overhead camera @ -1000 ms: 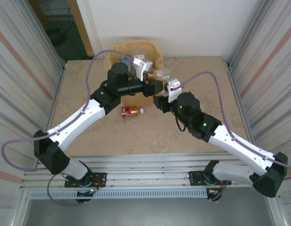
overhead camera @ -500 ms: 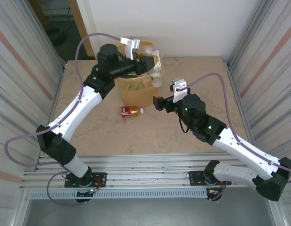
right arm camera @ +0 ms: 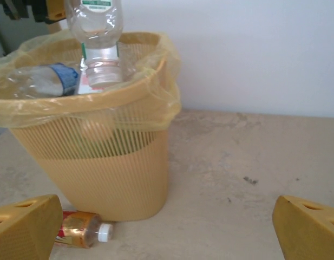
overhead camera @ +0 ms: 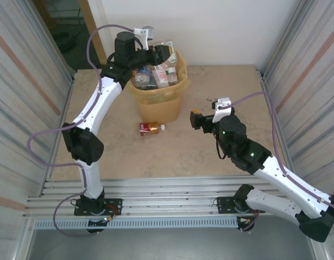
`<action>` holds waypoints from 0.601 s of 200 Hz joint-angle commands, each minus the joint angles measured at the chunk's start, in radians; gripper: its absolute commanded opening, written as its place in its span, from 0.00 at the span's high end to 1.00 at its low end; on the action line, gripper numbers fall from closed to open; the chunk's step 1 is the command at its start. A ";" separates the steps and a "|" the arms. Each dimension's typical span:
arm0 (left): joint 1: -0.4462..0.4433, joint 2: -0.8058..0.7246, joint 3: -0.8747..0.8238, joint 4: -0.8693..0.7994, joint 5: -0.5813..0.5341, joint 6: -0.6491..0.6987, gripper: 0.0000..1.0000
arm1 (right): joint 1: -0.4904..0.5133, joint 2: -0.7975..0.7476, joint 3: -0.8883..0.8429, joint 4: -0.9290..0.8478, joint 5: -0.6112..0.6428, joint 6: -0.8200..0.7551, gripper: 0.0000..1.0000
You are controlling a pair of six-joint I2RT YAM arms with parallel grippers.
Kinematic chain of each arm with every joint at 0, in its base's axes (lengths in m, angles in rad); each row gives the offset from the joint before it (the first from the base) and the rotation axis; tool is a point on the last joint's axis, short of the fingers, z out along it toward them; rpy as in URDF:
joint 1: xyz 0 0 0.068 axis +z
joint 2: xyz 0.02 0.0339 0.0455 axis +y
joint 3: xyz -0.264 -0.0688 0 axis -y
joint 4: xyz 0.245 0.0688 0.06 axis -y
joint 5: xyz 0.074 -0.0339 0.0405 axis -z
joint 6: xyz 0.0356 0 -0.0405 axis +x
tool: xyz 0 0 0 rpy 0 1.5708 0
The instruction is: Put the plastic bottles in the bin
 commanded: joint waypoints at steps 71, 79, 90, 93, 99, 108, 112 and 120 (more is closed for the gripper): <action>-0.017 0.101 0.128 -0.153 -0.132 0.036 0.57 | -0.047 -0.038 -0.036 -0.044 0.002 0.091 0.02; -0.017 0.100 0.129 -0.155 -0.141 0.041 0.53 | -0.049 -0.035 -0.036 -0.043 0.000 0.091 0.02; -0.019 0.100 0.128 -0.165 -0.159 0.054 0.49 | -0.050 -0.031 -0.036 -0.041 -0.004 0.093 0.02; -0.019 0.100 0.130 -0.167 -0.165 0.058 0.48 | -0.051 -0.030 -0.035 -0.039 -0.005 0.094 0.02; -0.020 0.096 0.130 -0.170 -0.177 0.066 0.45 | -0.051 -0.028 -0.035 -0.038 -0.008 0.094 0.02; -0.023 0.093 0.130 -0.177 -0.195 0.080 0.40 | -0.052 -0.023 -0.036 -0.034 -0.013 0.094 0.02; -0.024 0.091 0.132 -0.180 -0.203 0.085 0.39 | -0.052 -0.022 -0.034 -0.033 -0.015 0.094 0.02; -0.026 0.087 0.132 -0.186 -0.221 0.096 0.38 | -0.053 -0.018 -0.034 -0.030 -0.020 0.096 0.02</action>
